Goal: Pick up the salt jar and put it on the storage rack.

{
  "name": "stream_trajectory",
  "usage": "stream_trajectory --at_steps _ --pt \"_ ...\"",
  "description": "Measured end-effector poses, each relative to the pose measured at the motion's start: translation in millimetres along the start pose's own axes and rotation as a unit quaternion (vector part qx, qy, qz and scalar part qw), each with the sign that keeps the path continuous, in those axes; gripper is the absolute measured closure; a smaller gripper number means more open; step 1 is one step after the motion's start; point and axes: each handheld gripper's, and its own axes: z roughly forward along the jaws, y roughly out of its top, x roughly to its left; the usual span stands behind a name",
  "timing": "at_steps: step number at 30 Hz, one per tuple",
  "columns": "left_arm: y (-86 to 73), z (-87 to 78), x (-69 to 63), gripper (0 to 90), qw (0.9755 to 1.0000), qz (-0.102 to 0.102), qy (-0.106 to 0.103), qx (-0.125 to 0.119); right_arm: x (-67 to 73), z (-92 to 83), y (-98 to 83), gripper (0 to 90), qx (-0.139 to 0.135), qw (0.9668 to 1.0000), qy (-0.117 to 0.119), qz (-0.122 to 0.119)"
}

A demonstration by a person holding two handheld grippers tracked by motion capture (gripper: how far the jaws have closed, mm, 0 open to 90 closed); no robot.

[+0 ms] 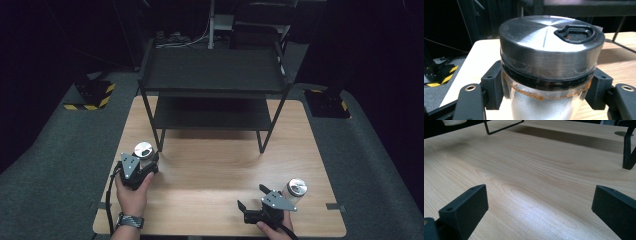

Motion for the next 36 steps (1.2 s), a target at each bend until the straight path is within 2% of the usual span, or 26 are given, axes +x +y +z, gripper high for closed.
stream_trajectory --at_steps 2,7,16,19,20,23,28,36 --pt "-1.7 -4.7 -1.5 31.0 0.9999 -0.014 -0.003 -0.009 0.5 0.0 0.0 0.3 0.000 1.0000 -0.001 -0.002" --pt "-6.9 -13.6 -7.2 31.0 0.9998 -0.017 -0.008 -0.010 1.7 0.0 0.0 0.3 0.000 1.0000 -0.002 -0.005" --pt "-15.6 -29.9 -18.4 31.0 0.9997 0.001 -0.019 -0.015 1.6 -0.2 -0.3 0.3 -0.001 1.0000 -0.002 -0.004" --pt "-16.7 -34.0 -20.2 31.0 0.9996 0.001 -0.025 -0.016 1.4 -0.2 -0.2 0.3 0.000 1.0000 -0.002 -0.004" --pt "-17.3 -36.1 -20.6 31.0 0.9993 -0.007 -0.031 -0.017 1.5 -0.3 -0.3 0.3 -0.001 1.0000 -0.002 -0.004" --pt "-17.2 -39.4 -21.5 31.0 0.9990 -0.012 -0.039 -0.019 1.5 -0.3 -0.3 0.3 -0.001 1.0000 -0.002 -0.004" --pt "-15.5 -46.2 -29.0 31.0 0.9986 0.001 -0.045 -0.027 1.4 -0.6 -0.9 0.3 -0.002 1.0000 -0.002 -0.003" --pt "-3.9 -49.8 -37.7 31.0 0.9978 0.004 -0.053 -0.040 1.1 -0.7 -1.1 0.3 -0.003 1.0000 -0.002 -0.002"
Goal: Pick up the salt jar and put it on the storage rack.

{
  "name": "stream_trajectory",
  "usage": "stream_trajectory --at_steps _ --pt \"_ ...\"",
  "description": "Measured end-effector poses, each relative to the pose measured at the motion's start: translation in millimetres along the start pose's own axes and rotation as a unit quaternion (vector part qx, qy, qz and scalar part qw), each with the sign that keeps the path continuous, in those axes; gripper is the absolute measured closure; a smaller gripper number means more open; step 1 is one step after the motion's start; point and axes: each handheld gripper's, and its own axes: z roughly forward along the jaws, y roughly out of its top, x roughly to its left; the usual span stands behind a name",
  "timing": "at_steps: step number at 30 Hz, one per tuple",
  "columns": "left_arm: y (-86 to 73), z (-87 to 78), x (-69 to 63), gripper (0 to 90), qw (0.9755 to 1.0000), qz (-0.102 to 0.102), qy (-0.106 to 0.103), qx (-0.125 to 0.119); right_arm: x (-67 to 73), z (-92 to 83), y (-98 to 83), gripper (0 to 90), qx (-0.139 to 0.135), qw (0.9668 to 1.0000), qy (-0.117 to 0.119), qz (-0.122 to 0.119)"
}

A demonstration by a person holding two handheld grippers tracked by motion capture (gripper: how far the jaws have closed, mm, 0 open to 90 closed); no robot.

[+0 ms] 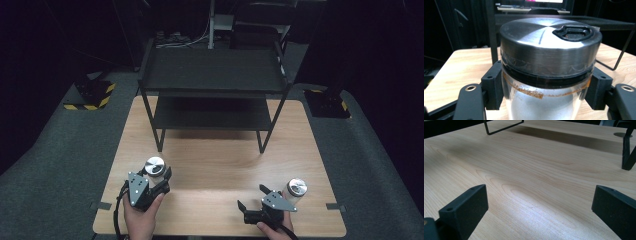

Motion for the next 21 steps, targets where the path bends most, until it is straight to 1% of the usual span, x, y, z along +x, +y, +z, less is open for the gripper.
stream_trajectory --at_steps 11,18,21 --pt "28.3 2.1 -13.6 31.0 0.9998 0.011 -0.007 -0.013 -0.7 -0.1 -0.4 0.3 -0.001 1.0000 0.002 0.000" --pt "46.3 3.8 -18.0 31.1 0.9996 0.015 -0.015 -0.020 -1.3 -0.2 -0.6 0.3 -0.002 1.0000 0.003 0.001" --pt "54.8 4.5 -19.6 31.1 0.9994 0.020 -0.020 -0.021 -1.6 -0.3 -0.6 0.3 -0.002 1.0000 0.004 0.001"
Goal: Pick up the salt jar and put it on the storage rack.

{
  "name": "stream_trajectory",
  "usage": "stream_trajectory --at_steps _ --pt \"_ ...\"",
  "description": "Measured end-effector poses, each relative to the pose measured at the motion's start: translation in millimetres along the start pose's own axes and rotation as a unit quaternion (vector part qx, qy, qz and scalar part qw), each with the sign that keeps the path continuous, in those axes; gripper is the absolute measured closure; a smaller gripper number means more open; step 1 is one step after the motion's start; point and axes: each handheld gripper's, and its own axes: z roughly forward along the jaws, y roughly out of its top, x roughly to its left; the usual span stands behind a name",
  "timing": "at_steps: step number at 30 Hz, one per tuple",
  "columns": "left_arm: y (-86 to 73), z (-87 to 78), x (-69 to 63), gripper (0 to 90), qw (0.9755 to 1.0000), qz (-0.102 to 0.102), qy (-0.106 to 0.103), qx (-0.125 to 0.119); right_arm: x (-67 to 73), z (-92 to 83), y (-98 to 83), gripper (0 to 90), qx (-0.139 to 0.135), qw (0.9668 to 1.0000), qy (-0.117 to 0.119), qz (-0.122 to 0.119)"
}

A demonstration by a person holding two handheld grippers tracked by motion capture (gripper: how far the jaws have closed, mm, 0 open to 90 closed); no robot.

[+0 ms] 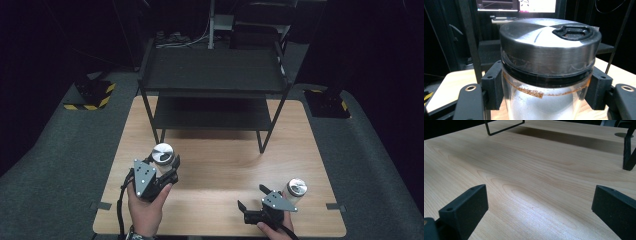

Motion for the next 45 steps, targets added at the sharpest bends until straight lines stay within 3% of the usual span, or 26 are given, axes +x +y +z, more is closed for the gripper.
stream_trajectory --at_steps 16,19,31,45 --pt "50.1 11.5 -8.0 31.1 0.9993 0.015 -0.020 -0.029 -0.6 -0.4 -0.4 0.3 -0.001 1.0000 0.001 0.003" --pt "56.2 13.9 -10.5 31.1 0.9989 0.021 -0.021 -0.035 -0.6 -0.3 -0.5 0.3 -0.001 1.0000 0.001 0.001" --pt "75.4 27.7 -9.8 31.1 0.9989 0.008 -0.027 -0.037 -1.6 -0.5 -0.7 0.3 -0.002 1.0000 0.003 0.003" --pt "102.4 42.1 -9.5 31.1 0.9982 0.010 -0.023 -0.054 -1.8 -0.4 -0.5 0.3 -0.001 1.0000 0.004 0.003"
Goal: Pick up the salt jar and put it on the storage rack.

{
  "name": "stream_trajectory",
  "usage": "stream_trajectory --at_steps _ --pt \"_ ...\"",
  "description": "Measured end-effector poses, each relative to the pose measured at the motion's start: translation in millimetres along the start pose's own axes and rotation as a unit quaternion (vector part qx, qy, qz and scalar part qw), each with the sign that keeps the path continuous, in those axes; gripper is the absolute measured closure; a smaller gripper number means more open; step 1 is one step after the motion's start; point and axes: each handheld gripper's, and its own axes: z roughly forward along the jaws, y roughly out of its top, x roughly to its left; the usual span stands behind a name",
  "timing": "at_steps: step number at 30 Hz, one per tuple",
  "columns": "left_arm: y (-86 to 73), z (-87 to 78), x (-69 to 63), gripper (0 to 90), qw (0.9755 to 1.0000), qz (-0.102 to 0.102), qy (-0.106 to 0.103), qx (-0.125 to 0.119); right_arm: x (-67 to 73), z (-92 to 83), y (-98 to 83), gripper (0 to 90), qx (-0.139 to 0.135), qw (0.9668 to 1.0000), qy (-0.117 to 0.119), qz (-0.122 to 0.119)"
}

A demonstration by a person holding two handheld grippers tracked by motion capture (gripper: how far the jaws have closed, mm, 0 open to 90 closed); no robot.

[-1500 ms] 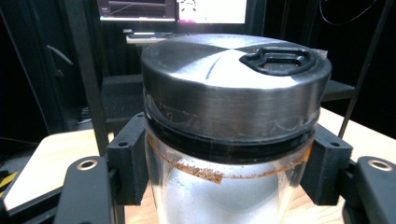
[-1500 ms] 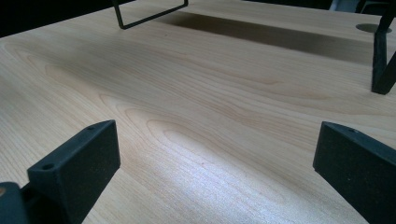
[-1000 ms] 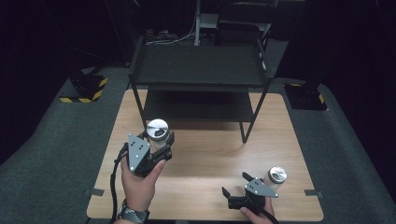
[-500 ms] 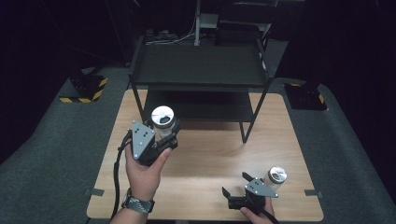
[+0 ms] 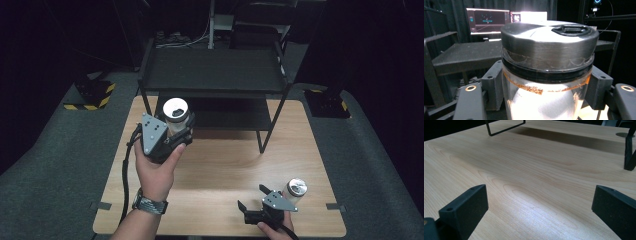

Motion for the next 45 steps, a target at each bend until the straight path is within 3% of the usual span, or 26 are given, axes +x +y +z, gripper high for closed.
stream_trajectory --at_steps 20,40,45 --pt "35.1 25.8 4.6 31.1 0.9997 0.007 0.018 -0.014 -0.6 0.1 -0.1 0.3 0.000 1.0000 0.001 0.001" --pt "52.6 59.2 12.4 31.1 0.9991 -0.001 0.032 -0.029 -1.9 -0.5 -0.8 0.3 -0.002 1.0000 0.003 0.005" --pt "57.8 71.7 13.1 31.1 0.9990 0.002 0.039 -0.021 -1.5 -0.9 -1.7 0.3 -0.005 1.0000 0.002 0.004"
